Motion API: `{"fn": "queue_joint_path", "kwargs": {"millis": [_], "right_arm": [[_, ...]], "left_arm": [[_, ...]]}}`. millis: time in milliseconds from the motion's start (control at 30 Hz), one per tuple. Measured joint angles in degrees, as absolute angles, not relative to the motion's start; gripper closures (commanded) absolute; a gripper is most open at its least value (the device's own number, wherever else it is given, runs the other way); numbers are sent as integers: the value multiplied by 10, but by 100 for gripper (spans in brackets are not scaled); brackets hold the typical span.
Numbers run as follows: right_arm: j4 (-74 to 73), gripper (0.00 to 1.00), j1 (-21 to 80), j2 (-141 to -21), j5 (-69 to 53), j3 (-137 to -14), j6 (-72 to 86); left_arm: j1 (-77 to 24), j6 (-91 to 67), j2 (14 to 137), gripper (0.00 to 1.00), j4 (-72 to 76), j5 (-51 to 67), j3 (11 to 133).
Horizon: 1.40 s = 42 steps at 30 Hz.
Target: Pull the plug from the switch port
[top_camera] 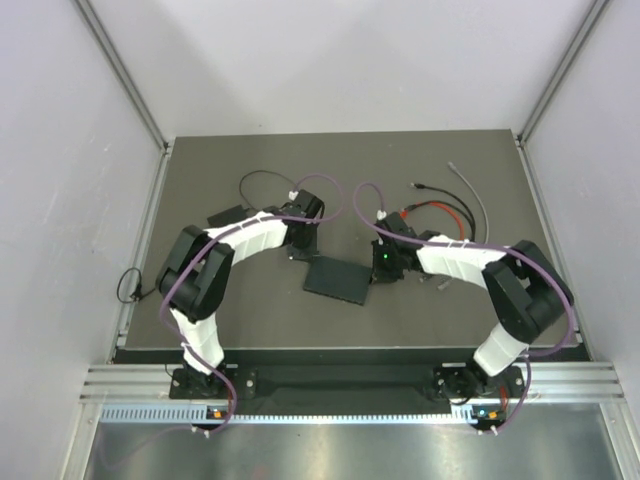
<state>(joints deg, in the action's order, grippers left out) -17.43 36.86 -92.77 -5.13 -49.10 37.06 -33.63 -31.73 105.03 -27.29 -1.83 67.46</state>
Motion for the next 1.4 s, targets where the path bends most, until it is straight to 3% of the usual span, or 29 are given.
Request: {"fn": "queue_joint_path", "kwargs": {"millis": [633, 967, 1133, 1333, 1400], "right_arm": [[-209, 87, 282, -1059, -13, -666, 265], [-206, 69, 256, -1066, -23, -680, 223], [-205, 51, 253, -1014, -25, -663, 196], [-179, 32, 258, -821, -46, -567, 194], [-173, 20, 258, -770, -53, -525, 201]], "left_arm": [[-335, -310, 1161, 100, -349, -37, 833], [-319, -327, 1162, 94, -344, -11, 833], [-322, -339, 1104, 83, -320, -18, 769], [-335, -367, 888, 55, -277, -16, 642], [-336, -375, 817, 47, -259, -12, 612]]}}
